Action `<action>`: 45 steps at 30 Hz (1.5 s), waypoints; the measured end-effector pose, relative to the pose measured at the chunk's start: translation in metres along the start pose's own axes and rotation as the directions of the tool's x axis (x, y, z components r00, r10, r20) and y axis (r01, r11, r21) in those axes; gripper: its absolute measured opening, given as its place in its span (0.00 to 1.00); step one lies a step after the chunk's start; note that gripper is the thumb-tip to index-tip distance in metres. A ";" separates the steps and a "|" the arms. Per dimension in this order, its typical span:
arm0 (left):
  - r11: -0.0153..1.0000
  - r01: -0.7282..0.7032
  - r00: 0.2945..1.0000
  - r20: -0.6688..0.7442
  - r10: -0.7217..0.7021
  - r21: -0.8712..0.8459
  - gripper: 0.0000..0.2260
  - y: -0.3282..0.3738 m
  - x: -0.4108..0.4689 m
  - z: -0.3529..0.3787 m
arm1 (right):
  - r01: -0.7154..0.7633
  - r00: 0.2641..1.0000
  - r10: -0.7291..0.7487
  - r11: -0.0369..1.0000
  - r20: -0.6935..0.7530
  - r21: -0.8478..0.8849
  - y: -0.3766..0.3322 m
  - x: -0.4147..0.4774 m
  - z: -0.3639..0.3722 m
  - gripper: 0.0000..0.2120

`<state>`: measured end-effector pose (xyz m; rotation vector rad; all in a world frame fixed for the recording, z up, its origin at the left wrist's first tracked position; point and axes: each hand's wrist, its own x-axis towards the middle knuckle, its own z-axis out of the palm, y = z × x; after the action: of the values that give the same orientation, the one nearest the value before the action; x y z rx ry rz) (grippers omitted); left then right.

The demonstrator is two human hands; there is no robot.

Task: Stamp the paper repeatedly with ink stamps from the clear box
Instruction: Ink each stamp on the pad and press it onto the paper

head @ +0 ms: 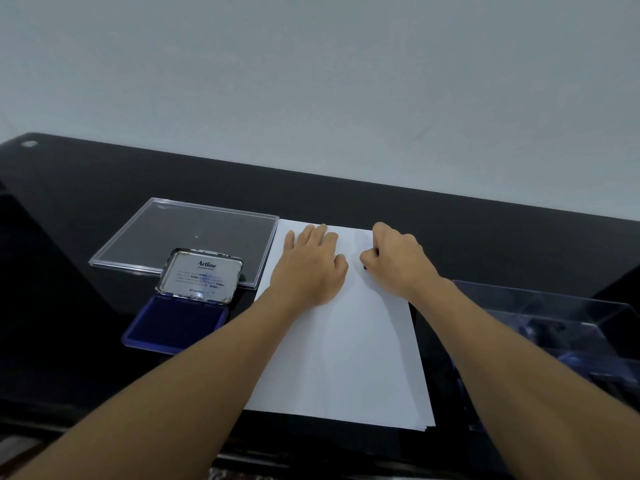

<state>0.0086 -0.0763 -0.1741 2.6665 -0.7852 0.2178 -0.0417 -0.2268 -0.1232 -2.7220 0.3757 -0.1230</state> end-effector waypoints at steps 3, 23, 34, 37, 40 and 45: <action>1.000 0.008 1.000 0.013 -0.007 -0.012 0.21 0.000 0.000 -0.001 | -0.007 1.000 0.007 1.000 -0.001 -0.013 -0.001 -0.001 0.000 0.14; 1.000 0.013 0.999 0.029 -0.013 -0.006 0.21 0.001 -0.001 -0.004 | -0.046 0.999 0.046 0.999 -0.010 0.010 0.000 0.006 0.004 0.11; 1.000 0.011 1.000 0.023 -0.011 -0.007 0.20 0.001 -0.002 -0.004 | -0.044 0.999 0.044 0.999 -0.025 0.002 0.000 0.004 0.006 0.10; 1.000 0.005 1.000 0.019 -0.005 -0.001 0.20 0.001 -0.002 -0.003 | -0.042 0.999 0.042 0.999 -0.022 0.005 -0.002 0.003 0.004 0.14; 1.000 0.004 1.000 0.020 -0.004 -0.002 0.20 0.000 -0.002 -0.002 | -0.041 0.999 0.042 0.999 -0.014 0.012 -0.002 0.003 0.003 0.14; 1.000 0.005 1.000 0.020 -0.005 -0.018 0.20 0.000 -0.001 -0.002 | -0.036 0.999 0.036 0.999 0.005 0.037 -0.002 0.002 -0.002 0.13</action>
<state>0.0078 -0.0756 -0.1723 2.6574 -0.7829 0.1822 -0.0394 -0.2261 -0.1206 -2.6774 0.4171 -0.1128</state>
